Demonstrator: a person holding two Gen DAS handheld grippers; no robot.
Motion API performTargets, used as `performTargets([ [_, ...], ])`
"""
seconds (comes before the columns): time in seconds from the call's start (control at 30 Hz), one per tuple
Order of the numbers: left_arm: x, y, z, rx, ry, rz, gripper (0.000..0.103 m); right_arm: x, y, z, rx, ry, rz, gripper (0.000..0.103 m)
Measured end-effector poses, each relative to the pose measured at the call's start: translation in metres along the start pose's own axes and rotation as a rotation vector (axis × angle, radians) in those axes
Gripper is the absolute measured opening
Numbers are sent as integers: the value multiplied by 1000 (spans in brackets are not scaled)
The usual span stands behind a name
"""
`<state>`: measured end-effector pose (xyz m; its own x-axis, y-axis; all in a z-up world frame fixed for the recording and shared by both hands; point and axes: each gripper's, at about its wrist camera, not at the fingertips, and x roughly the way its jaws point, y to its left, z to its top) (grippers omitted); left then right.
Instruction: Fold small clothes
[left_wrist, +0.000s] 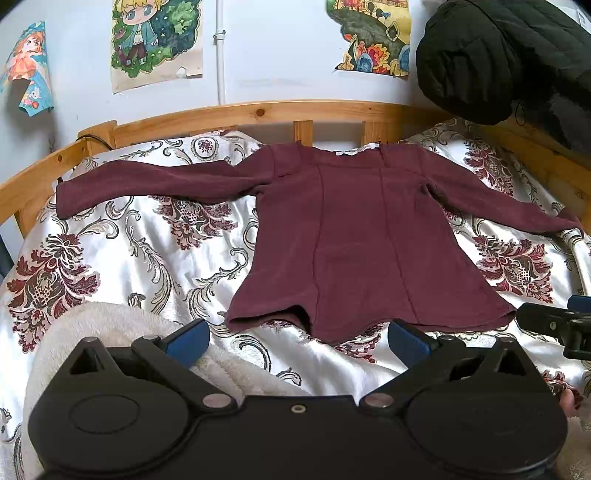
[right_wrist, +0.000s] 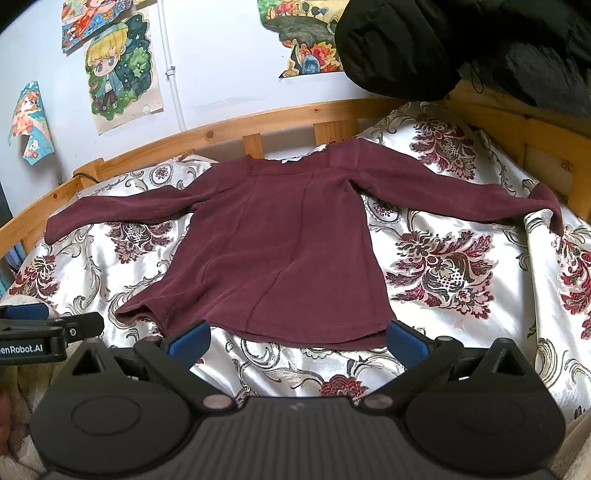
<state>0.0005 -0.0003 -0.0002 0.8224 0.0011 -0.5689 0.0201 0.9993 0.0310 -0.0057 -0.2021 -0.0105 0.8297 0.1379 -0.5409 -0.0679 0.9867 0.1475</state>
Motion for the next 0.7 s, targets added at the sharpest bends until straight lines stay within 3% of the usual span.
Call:
performTargets([
  [0.7, 2, 3, -8, 0, 3, 1, 102, 4, -1, 0, -1, 14, -7, 103],
])
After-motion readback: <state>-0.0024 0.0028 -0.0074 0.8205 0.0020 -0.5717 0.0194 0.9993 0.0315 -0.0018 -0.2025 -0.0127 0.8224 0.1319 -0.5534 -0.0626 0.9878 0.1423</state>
